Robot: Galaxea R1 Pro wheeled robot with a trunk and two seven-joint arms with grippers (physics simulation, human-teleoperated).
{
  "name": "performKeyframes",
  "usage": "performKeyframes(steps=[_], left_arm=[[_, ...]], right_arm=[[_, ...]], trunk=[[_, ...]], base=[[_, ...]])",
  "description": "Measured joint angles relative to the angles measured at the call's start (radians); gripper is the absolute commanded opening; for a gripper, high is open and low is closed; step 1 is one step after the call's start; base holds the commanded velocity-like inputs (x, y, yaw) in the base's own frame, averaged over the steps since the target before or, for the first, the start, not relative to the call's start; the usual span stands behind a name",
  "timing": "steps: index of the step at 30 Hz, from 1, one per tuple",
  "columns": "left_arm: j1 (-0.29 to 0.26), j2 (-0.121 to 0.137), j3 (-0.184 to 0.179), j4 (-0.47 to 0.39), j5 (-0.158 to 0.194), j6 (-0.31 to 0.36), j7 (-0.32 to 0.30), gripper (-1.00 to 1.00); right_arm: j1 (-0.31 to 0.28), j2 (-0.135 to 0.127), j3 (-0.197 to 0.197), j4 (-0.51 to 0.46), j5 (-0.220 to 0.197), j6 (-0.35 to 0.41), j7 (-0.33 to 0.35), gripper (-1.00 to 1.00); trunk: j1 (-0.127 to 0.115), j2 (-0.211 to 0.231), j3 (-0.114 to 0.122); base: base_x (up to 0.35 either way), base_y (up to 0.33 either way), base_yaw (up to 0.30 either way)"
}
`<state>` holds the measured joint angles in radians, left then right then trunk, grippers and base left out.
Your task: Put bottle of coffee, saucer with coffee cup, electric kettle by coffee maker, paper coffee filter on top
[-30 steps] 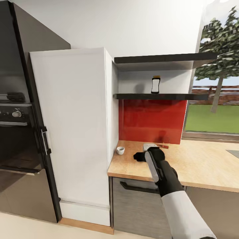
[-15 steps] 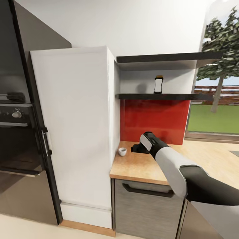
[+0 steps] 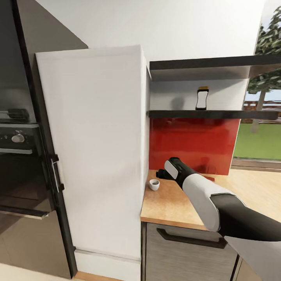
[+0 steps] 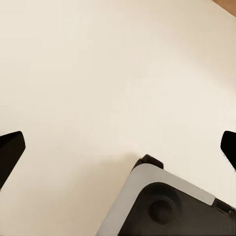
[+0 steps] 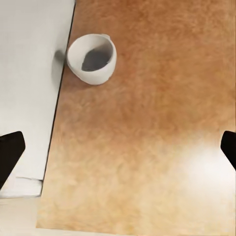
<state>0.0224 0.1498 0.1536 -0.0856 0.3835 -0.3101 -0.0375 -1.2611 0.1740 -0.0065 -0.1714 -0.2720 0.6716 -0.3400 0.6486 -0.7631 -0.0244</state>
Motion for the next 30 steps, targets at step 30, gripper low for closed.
performKeyframes(steps=[30], left_arm=[[-0.001, -0.005, -0.003, 0.013, -0.002, -0.005, 0.001, 1.0]], right_arm=[[0.001, -0.061, 0.16, 0.092, 0.045, 0.073, 0.307, 1.0]], trunk=[[0.0, 0.0, 0.0]], base=[[0.188, -0.039, 0.0]])
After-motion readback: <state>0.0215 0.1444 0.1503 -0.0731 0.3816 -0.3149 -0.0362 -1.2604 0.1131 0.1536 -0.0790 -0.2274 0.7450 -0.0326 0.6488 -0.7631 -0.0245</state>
